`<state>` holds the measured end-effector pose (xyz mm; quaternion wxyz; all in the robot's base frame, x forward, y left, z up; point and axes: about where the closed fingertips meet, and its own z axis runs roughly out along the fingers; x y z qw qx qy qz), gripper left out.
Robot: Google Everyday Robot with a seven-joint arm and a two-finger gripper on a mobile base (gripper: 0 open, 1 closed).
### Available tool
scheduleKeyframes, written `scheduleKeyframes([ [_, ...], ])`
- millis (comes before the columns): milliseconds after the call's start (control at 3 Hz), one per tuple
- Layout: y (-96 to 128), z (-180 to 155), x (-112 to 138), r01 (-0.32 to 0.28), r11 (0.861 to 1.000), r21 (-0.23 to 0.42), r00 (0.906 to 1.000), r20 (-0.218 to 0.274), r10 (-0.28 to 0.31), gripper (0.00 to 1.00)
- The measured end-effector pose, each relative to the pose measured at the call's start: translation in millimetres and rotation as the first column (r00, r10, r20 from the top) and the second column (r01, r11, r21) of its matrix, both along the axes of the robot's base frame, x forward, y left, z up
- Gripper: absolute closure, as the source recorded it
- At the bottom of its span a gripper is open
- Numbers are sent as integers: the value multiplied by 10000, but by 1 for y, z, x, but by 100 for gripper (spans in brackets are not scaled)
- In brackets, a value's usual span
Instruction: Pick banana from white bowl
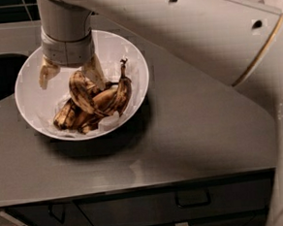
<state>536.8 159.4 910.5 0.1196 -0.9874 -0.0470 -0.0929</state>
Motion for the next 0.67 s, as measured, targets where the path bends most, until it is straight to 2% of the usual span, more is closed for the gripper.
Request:
scheduleKeyframes([
  [333,-1,0,0,40,10000,-9,10000,-8,-40,0],
  [667,-2,-1,1,150,9998,-111,9997,-181,-152,0],
])
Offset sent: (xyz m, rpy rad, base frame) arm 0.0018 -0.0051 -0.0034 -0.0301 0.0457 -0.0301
